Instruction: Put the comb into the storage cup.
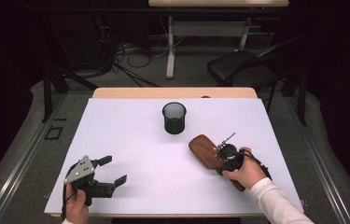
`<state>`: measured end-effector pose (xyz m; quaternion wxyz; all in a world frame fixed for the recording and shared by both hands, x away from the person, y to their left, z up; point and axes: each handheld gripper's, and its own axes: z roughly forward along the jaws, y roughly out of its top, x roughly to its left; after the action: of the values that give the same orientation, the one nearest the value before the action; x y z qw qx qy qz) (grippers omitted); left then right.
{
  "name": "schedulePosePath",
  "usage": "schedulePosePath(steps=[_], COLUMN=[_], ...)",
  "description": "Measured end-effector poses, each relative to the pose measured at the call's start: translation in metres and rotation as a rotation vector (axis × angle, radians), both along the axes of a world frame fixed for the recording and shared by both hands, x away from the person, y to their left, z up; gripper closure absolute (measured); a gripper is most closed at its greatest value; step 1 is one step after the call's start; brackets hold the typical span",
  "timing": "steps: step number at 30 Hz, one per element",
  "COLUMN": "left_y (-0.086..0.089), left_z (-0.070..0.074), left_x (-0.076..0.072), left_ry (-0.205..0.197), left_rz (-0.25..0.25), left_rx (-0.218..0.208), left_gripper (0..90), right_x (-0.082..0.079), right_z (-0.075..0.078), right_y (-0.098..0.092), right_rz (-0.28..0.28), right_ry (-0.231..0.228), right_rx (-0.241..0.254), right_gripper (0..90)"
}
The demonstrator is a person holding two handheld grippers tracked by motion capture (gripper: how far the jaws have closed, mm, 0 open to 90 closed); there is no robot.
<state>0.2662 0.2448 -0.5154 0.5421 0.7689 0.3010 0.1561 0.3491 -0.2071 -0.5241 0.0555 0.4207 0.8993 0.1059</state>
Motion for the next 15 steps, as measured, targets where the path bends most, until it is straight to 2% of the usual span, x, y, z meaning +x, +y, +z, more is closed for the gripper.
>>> schedulePosePath(steps=[2,7,8,9,15], left_y=[0.0000,0.0000,-0.0001,0.0000,0.0001], left_z=[-0.0001,0.0000,-0.0001,0.0000,0.0000], left_x=[0.0000,0.0000,0.0000,0.0000,0.0000], left_ry=[0.000,0.000,0.001,0.000,0.000], left_rz=[0.000,0.000,0.000,0.000,0.000], left_rx=[0.001,0.001,0.000,0.001,0.002], left_gripper=[8.1,8.2,8.1,8.1,8.2], right_x=[-0.0012,-0.0017,-0.0019,-0.0023,-0.0025], right_z=[-0.0061,-0.0038,-0.0038,-0.0059,-0.0057], right_y=[0.0004,0.0014,0.0016,0.0017,0.0012], right_rz=[-0.009,-0.004,-0.004,-0.007,0.004], right_ry=[-0.054,-0.033,-0.033,-0.051,-0.052], right_rx=[0.066,0.041,0.043,0.065,0.058], right_gripper=[63.2,64.8,65.2,65.5,67.6])
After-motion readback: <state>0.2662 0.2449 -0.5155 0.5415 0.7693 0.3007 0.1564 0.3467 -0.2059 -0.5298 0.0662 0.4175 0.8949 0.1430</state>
